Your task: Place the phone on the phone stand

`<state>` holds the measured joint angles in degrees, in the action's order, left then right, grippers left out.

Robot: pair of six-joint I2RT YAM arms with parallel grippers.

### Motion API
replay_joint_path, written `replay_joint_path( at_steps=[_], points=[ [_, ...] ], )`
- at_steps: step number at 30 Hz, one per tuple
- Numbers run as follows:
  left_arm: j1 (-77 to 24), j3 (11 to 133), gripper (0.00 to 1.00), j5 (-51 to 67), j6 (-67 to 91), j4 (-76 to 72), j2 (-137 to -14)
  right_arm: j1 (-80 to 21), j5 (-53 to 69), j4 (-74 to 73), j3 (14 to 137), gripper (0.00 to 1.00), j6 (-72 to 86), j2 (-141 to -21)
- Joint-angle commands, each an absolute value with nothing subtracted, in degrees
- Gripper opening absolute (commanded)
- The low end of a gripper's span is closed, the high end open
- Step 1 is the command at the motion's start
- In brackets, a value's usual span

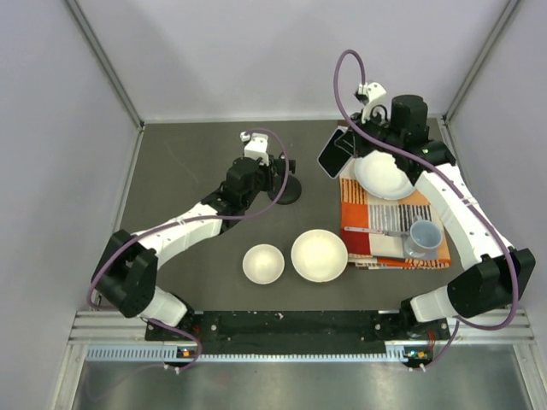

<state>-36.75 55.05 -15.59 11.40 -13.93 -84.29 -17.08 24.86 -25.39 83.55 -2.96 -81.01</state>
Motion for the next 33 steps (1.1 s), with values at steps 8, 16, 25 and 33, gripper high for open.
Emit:
replay_joint_path(
  at_steps=[8,16,25,33],
  points=[
    [-36.7,57.1,0.34,-16.2,9.2,-18.8,-86.4,-17.4,31.5,-17.3,84.3,0.0,-2.5,-78.7],
    [-36.7,58.4,0.32,-17.9,8.3,-18.3,-88.2,-18.7,33.0,-16.4,84.5,0.0,-3.1,-80.3],
    [-36.7,57.3,0.38,-19.0,8.3,-19.6,-86.9,-20.6,32.5,-16.9,85.3,0.0,-4.5,-81.4],
    [-36.7,56.6,0.38,-19.2,8.3,-20.5,-84.5,-21.3,32.8,-17.7,86.0,0.0,-5.1,-82.0]
  ],
)
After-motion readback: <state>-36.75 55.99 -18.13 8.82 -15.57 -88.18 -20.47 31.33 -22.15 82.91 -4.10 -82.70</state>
